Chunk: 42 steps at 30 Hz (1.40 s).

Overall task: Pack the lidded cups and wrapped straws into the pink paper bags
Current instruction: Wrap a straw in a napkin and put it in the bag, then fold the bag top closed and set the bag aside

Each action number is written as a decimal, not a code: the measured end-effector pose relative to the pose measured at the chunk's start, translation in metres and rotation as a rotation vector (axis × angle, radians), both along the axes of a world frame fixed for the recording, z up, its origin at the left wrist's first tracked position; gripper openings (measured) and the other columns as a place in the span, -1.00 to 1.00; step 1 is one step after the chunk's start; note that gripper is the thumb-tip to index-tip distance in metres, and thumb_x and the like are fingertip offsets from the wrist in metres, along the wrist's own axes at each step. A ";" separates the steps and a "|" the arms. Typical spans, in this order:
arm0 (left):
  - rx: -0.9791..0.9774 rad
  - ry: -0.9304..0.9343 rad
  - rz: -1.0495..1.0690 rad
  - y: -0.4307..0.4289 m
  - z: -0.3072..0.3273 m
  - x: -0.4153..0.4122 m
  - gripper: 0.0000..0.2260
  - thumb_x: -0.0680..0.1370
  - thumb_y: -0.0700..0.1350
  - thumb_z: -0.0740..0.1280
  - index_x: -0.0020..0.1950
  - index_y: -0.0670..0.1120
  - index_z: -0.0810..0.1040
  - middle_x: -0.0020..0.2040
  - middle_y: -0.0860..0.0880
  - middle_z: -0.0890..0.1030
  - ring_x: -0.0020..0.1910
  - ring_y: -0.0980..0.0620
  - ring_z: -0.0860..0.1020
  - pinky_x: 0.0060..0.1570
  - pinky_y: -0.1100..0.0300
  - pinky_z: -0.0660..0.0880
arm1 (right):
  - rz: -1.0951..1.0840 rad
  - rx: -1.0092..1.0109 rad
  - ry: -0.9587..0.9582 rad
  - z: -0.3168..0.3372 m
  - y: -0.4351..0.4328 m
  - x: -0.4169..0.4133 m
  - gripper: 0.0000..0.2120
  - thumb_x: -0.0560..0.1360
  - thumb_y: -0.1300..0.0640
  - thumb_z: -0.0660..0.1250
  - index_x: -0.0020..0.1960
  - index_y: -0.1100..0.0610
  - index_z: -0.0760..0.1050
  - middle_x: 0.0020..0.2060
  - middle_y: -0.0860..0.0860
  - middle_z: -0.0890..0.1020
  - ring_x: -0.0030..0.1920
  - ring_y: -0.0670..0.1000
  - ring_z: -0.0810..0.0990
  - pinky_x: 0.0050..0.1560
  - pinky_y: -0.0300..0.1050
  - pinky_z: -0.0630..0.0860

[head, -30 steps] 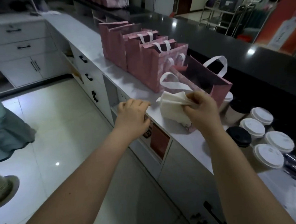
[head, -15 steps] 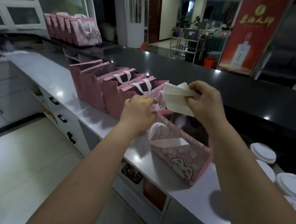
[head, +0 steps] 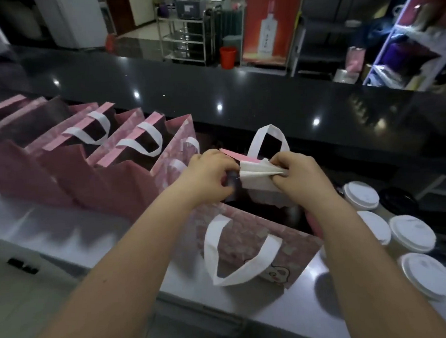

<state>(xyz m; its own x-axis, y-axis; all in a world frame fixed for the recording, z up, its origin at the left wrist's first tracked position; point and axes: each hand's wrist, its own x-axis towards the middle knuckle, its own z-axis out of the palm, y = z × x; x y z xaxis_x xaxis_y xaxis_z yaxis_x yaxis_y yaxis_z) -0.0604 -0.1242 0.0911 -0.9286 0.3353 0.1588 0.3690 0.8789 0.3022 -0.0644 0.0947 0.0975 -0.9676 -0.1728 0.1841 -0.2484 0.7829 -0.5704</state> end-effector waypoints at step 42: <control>1.284 -0.388 -0.121 -0.036 -0.096 0.023 -0.60 0.41 -0.08 0.51 0.23 -0.04 0.60 0.14 -0.02 0.66 0.14 -0.03 0.63 0.09 0.10 0.58 | -0.281 -1.034 -0.096 -0.092 0.010 0.097 -0.73 0.42 0.10 0.39 0.11 0.08 0.56 -0.11 -0.06 0.71 -0.08 -0.10 0.67 -0.17 -0.27 0.57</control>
<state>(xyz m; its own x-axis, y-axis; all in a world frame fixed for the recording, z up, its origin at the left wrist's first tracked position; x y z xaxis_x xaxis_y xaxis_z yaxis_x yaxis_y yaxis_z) -0.0371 -0.1606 -0.0047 -0.9603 0.2315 0.1558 0.1271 -0.1339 0.9828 0.0326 0.1045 0.0057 -0.9667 0.2536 0.0347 -0.0538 -0.0688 -0.9962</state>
